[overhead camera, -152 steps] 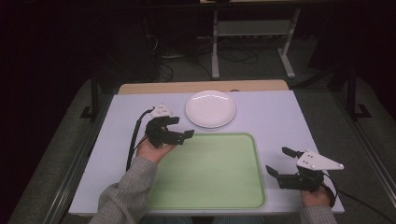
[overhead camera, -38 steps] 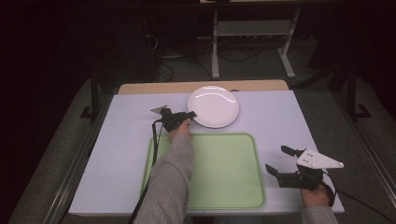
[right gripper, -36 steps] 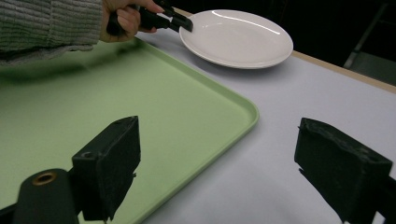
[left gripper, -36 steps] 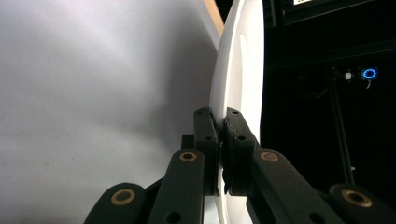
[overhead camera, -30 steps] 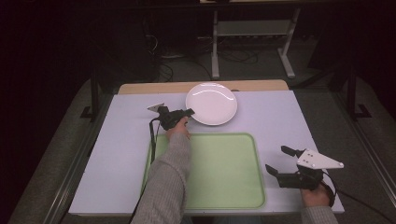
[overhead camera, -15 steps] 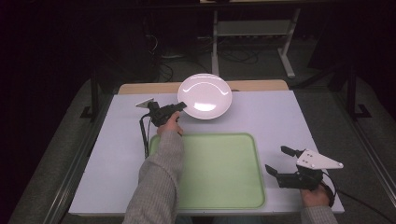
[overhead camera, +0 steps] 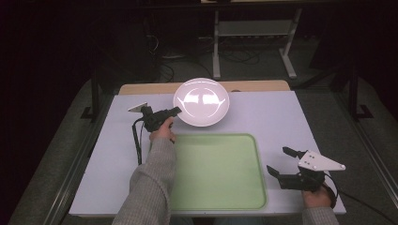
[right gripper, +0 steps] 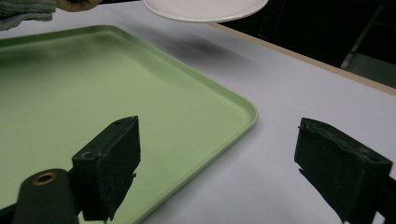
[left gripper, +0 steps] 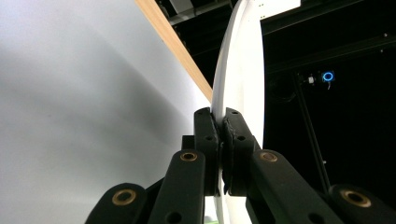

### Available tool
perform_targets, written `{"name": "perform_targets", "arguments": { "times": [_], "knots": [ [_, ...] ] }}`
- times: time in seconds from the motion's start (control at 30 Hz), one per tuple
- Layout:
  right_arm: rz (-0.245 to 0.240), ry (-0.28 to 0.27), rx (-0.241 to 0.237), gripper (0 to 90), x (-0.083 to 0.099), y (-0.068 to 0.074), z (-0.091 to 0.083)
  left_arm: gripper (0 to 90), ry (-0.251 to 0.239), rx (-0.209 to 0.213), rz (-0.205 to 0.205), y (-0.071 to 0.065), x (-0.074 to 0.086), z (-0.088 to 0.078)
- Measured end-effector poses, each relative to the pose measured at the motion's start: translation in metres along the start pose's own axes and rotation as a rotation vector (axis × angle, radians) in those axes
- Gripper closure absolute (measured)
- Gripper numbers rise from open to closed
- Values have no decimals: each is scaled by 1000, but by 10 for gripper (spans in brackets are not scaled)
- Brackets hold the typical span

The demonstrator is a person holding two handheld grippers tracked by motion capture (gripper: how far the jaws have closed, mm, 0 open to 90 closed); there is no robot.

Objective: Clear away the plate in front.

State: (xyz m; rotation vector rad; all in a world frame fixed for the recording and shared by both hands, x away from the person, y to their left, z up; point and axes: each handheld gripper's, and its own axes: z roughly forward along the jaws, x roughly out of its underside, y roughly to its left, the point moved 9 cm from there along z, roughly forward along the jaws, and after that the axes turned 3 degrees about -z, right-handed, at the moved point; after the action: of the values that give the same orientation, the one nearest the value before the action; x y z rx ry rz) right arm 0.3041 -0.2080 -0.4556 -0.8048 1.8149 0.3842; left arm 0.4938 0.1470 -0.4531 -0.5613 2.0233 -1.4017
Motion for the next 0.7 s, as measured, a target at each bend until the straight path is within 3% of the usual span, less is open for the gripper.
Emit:
{"name": "perform_targets", "arguments": {
  "times": [0.1,0.6,0.7],
  "knots": [
    [2,0,1,136,0,0,0,862,6,0,-2,2,1,-6],
    [0,0,2,136,0,0,1,862,46,8,62,2,9,-34],
    [-2,1,2,136,0,1,1,862,63,7,95,1,11,-40]
  ]
}}
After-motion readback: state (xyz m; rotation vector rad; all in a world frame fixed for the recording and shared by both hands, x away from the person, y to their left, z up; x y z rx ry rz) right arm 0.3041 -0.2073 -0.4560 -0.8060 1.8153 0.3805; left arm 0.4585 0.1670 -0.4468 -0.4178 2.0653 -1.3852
